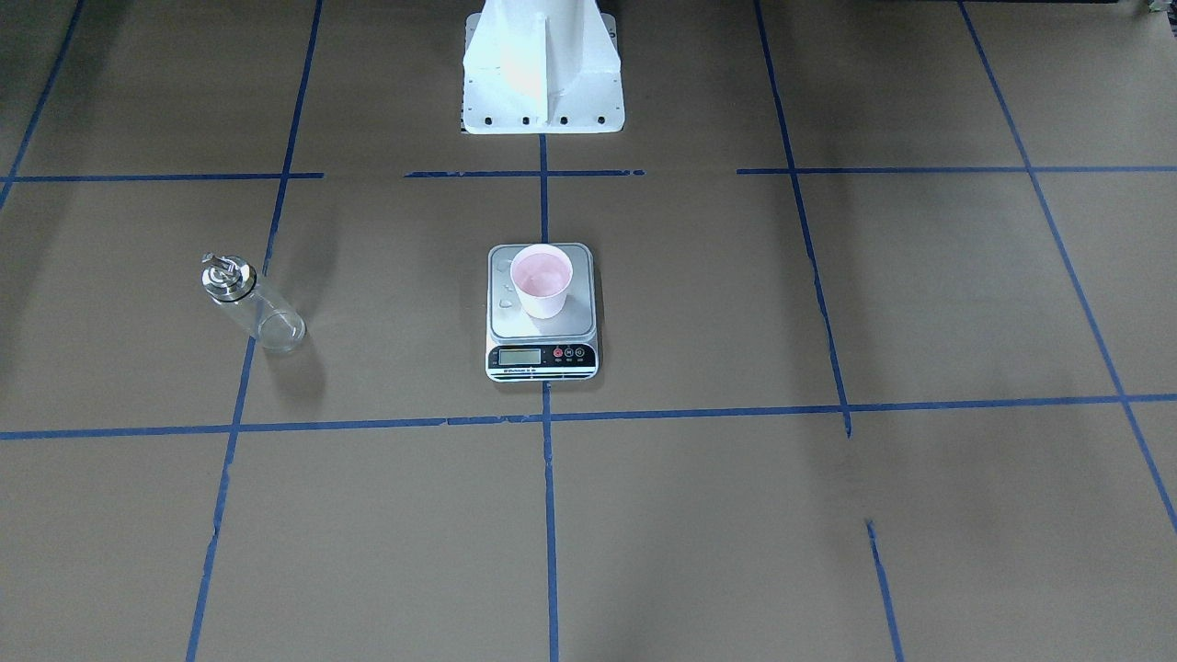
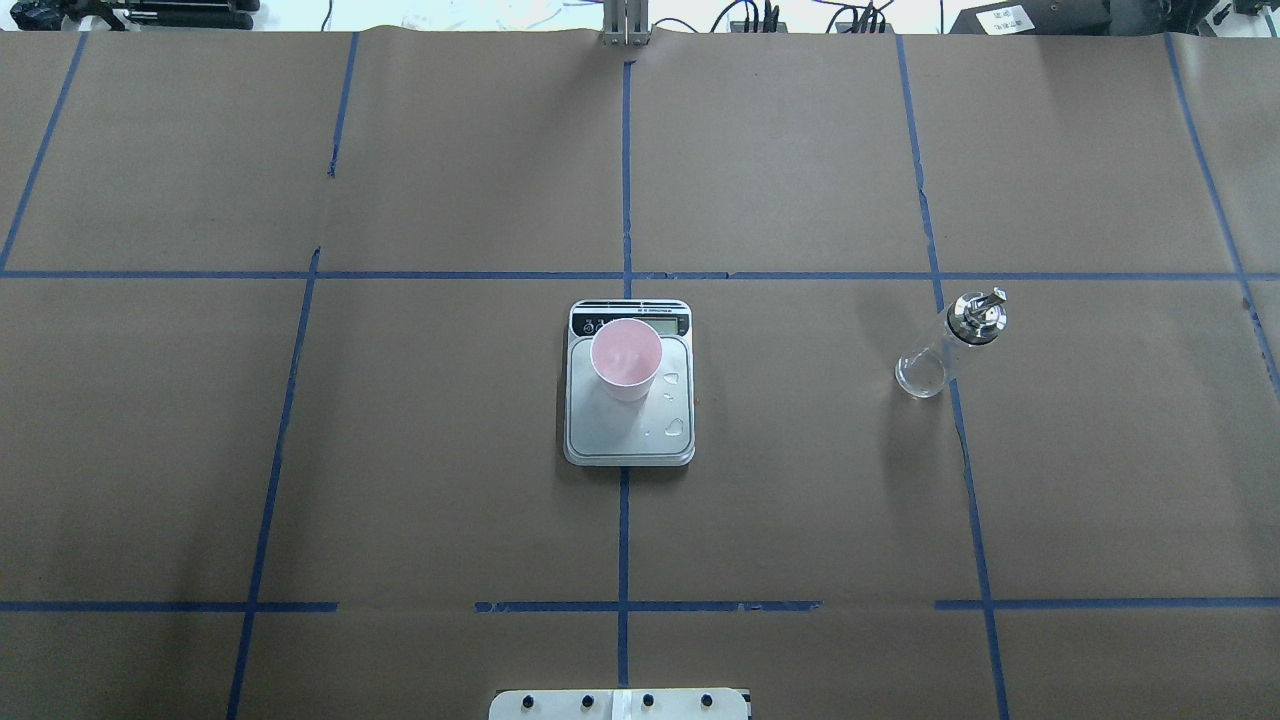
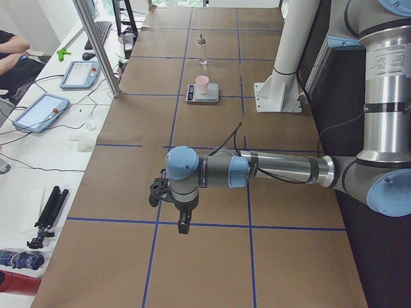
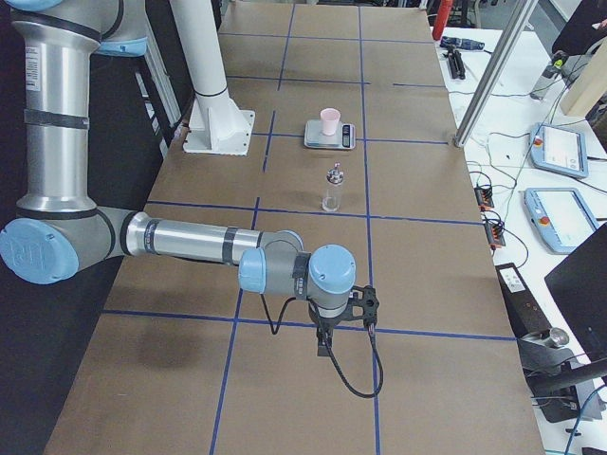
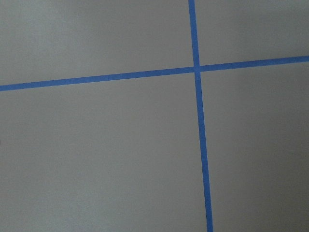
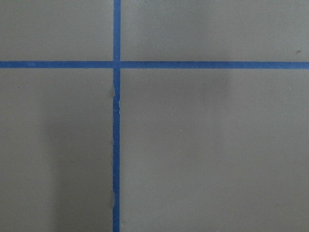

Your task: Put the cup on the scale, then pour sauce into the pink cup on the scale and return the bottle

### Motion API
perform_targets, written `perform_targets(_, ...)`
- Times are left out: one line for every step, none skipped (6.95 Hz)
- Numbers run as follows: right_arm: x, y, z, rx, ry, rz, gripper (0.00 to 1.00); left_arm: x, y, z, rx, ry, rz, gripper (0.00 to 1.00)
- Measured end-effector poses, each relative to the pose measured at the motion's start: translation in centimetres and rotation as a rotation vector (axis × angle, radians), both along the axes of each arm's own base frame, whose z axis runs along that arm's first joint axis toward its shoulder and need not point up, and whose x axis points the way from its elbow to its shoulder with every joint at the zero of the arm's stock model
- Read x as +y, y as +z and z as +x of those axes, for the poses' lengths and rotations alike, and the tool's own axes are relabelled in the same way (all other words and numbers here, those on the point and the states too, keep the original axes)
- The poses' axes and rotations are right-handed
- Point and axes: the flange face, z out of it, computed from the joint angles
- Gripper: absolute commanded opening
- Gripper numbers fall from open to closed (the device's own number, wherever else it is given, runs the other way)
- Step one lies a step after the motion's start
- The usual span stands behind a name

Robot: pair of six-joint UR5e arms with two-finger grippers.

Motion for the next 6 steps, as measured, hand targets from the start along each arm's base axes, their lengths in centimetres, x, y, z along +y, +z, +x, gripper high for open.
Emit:
perform_targets(-0.3,-0.13,-0.53,0.003,-0.012,0.0,1.0,-0.08,-0.11,0.04,-0.001,0.001,0.002,1.0)
perform_targets(-0.51,-0.41,-0.83,0.002,-0.019,0.005,1.0,-0.13,-0.21,0.07,-0.001,0.001,0.005,1.0)
perform_targets(-0.6,-0.61,-0.94,0.002,-0.021,0.011,1.0,-0.22,-0.3,0.08,-0.001,0.001,0.006,1.0)
perform_targets(-0.65,-0.76,-0.97,0.002,-0.021,0.016,1.0,-0.33,-0.37,0.11,-0.002,0.001,0.007,1.0)
perform_targets(-0.61,-0.8,-0.99,0.002,-0.022,0.017,1.0,-0.35,-0.35,0.13,-0.001,0.002,0.006,1.0)
perform_targets(-0.45,-0.69,-1.0,0.002,-0.021,0.015,1.0,-0.35,-0.33,0.15,-0.002,0.002,0.005,1.0)
